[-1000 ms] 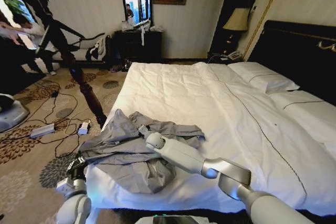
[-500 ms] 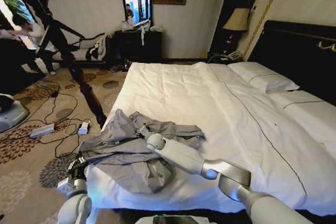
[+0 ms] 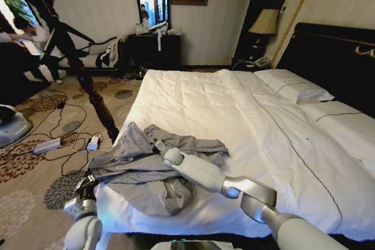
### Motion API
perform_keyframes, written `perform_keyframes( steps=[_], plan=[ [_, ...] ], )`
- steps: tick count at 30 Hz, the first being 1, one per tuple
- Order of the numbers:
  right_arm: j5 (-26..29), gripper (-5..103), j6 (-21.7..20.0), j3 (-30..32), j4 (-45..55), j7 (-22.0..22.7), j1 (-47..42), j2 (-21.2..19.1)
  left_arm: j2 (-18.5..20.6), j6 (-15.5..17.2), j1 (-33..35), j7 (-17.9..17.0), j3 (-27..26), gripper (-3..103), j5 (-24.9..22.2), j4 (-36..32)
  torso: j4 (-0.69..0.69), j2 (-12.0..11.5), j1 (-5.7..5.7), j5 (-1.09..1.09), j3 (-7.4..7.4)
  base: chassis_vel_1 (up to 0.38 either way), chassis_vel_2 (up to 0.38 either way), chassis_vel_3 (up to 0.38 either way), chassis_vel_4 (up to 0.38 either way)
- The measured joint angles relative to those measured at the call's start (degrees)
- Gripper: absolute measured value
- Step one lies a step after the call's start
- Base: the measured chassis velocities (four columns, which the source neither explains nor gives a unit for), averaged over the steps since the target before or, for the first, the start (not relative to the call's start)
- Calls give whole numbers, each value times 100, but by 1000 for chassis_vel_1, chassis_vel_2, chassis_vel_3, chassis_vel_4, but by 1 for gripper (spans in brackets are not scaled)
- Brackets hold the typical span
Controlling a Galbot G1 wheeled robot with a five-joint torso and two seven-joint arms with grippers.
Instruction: Pick up the clothes from the bed and hang them on the clothes hanger.
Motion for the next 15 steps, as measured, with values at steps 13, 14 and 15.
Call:
perform_keyframes(
  steps=[13,14,15],
  plan=[
    [214,0,990,228,79,-670,26,-187,105,-77,6,14,-14,0,-121,-121,0,0,0,0,1,0,0,0,0],
    [409,0,1155,316,275,-771,52,-262,154,-103,4,43,-19,0,-180,-178,0,0,0,0,1,0,0,0,0],
    [747,0,1291,406,547,-839,82,-362,223,-133,-2,89,-22,0,-250,-250,1,-1,0,0,1,0,0,0,0]
  ],
)
